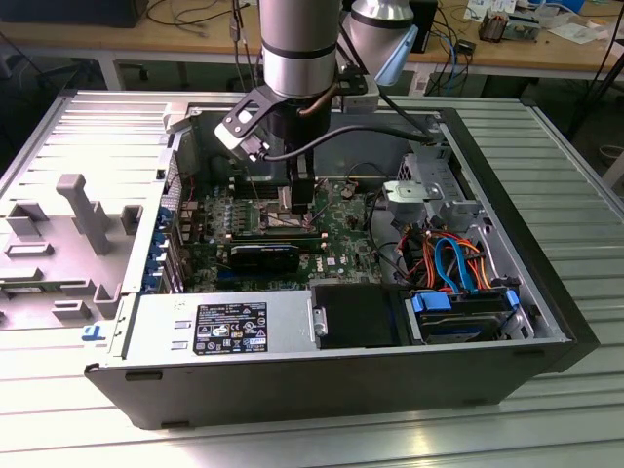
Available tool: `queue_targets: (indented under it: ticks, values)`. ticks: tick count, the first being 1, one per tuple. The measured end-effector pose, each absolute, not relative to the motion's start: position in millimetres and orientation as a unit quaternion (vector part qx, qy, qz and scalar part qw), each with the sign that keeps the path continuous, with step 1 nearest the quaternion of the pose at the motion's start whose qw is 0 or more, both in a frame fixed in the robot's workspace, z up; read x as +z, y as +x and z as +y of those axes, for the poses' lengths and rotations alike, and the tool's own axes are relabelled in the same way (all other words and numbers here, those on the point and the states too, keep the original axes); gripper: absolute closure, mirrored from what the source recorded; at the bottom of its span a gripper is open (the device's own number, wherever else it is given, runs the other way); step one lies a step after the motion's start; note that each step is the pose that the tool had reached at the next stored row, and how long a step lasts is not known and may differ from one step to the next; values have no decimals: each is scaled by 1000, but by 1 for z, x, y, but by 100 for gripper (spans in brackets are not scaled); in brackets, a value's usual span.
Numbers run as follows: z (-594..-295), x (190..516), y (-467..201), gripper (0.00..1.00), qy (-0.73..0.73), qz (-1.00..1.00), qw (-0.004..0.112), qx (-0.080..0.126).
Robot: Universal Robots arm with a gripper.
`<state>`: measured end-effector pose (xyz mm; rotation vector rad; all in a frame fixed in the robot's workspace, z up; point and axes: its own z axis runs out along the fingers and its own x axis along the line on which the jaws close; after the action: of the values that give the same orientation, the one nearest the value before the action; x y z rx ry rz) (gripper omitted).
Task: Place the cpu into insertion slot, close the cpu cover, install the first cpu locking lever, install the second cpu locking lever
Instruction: 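Place the cpu into insertion slot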
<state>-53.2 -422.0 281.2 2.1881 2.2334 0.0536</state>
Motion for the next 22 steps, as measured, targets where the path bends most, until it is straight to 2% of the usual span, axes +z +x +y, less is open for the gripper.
queue_targets:
  ticks: [16, 22]
  values:
    - [-418, 278, -54, 46, 700, 714, 7, 17]
    - [-405, 273, -55, 46, 700, 714, 9, 16]
